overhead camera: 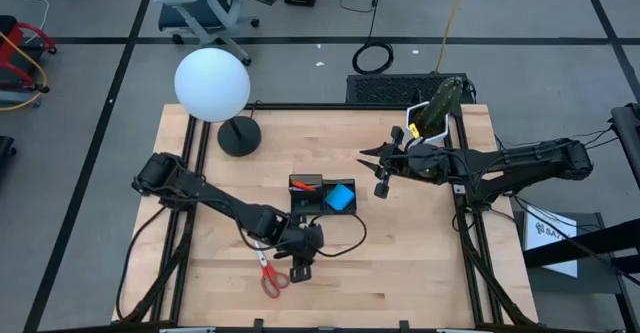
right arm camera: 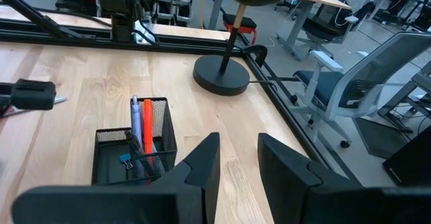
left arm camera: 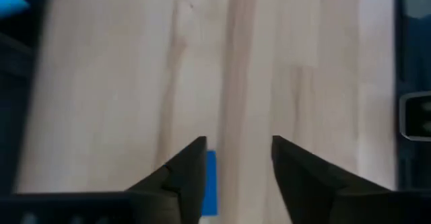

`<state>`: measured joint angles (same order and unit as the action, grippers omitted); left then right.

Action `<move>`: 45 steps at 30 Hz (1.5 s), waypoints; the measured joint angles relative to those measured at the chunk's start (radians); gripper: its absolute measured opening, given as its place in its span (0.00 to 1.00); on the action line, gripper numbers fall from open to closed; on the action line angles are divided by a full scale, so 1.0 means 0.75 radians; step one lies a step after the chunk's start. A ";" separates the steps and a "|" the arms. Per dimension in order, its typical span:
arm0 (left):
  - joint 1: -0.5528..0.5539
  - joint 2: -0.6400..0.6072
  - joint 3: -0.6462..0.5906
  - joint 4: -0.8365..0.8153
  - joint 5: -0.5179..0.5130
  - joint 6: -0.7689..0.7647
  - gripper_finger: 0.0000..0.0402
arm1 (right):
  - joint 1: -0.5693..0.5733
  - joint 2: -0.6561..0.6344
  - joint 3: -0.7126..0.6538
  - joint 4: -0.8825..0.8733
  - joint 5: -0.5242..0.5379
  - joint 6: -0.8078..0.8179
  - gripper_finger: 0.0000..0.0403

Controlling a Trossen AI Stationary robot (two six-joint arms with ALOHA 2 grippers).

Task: Pick and place office supplies into organizer
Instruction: Put the blue eraser into the black desk organizer

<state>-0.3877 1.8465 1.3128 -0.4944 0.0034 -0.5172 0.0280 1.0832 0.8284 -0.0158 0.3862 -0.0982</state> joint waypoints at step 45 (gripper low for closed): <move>-0.066 0.241 0.003 -0.087 -0.157 -0.078 0.30 | 0.000 -0.001 0.000 -0.016 0.000 -0.004 0.23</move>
<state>-0.4370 2.0270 1.3147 -0.5596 -0.1141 -0.5753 0.0280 1.0828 0.8284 -0.0280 0.3863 -0.1013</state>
